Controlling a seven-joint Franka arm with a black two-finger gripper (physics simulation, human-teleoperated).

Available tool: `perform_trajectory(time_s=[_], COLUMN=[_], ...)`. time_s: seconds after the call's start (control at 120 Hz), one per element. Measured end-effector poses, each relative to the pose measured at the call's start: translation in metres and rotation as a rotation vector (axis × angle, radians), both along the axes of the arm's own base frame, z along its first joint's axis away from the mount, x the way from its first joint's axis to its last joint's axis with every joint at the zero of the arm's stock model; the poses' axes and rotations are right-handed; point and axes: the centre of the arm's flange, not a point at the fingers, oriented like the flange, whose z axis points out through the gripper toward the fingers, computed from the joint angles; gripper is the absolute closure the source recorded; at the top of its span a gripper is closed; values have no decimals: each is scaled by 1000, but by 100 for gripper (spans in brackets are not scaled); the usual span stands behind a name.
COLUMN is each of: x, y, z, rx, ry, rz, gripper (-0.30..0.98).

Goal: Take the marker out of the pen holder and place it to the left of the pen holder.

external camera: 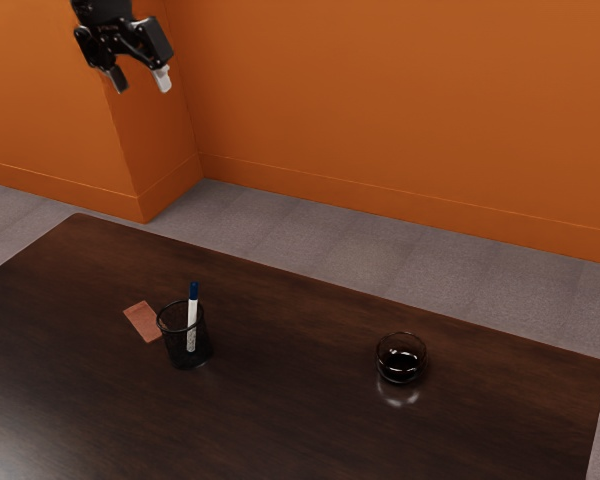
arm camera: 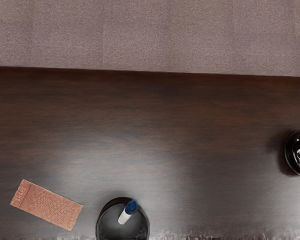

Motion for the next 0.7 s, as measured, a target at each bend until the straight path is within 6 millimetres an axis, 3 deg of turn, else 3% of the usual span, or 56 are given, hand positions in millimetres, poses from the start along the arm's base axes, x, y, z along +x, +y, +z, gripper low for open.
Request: perform_trajectory(time_s=[0.083, 0.133, 0.217, 0.308, 0.358, 0.508, 0.575, 0.7], x=[4, 10, 30, 63, 71, 33, 19, 22], y=[-5, -4, -12, -39, -49, -64, -58, -36], z=[-14, -39, -100, -191, -227, -302, -323, -325], rx=[-21, -32, -31, 8, 10, 11, 19, 41], ry=[35, 91, 215, 373, 429, 417, 342, 158], rz=[-2, 5, 1, -38, -59, -99, -92, -77], gripper=[2, 2, 2, 2, 3, 4, 4, 5])
